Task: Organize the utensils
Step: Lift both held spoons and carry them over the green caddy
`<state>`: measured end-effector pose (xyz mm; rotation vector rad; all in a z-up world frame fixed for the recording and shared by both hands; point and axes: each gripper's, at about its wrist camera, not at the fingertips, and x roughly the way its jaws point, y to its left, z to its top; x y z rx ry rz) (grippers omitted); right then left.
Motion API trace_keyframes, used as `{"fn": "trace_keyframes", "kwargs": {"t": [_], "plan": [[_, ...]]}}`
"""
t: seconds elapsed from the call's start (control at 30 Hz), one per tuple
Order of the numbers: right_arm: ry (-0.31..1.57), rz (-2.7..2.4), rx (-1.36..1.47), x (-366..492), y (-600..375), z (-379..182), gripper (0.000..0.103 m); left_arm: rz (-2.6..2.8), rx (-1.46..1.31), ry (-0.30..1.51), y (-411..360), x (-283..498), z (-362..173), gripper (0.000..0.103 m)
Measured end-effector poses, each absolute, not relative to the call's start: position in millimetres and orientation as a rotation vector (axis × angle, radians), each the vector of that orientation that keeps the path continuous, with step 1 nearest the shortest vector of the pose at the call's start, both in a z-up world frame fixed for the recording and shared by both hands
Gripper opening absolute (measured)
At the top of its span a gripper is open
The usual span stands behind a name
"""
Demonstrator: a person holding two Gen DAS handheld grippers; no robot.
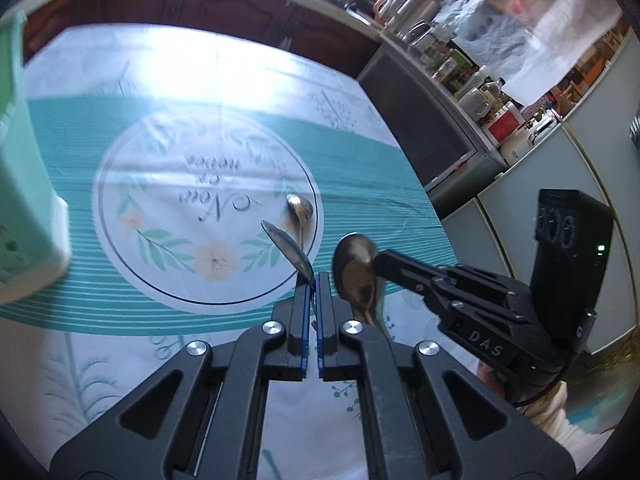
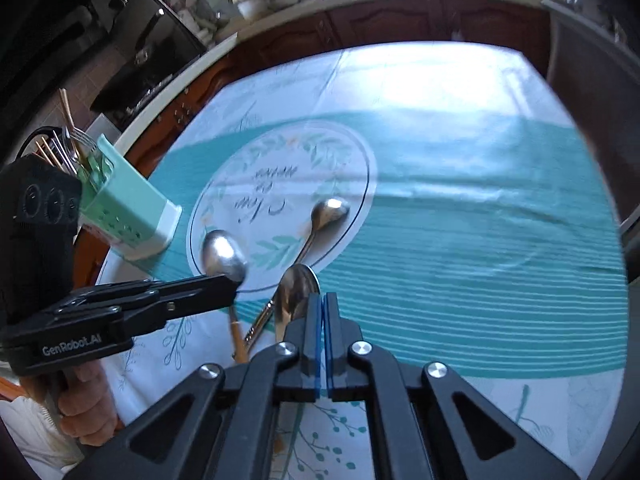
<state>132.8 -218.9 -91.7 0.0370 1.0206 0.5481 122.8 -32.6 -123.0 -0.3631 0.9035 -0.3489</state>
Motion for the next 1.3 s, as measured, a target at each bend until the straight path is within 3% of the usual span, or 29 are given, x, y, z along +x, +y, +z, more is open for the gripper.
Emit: {"fn": "trace_keyframes", "kwargs": {"t": [0.2, 0.7, 1.0, 1.3], "plan": [[0.791, 0.489, -0.040, 100.6, -209.8, -61.8, 0.001, -0.295, -0.243, 0.789, -16.2, 85.3, -81.1, 0.000], [0.350, 0.540, -0.113, 51.3, -147.4, 12.6, 0.000, -0.030, 0.116, 0.351, 79.0, 3.5, 85.3, 0.001], [0.231, 0.567, -0.109, 56.0, -98.8, 34.4, 0.000, 0.019, 0.162, 0.357, 143.0, 37.8, 78.7, 0.001], [0.207, 0.566, -0.090, 72.2, -54.6, 38.7, 0.000, 0.003, 0.304, 0.337, 134.9, 63.5, 41.4, 0.001]]}}
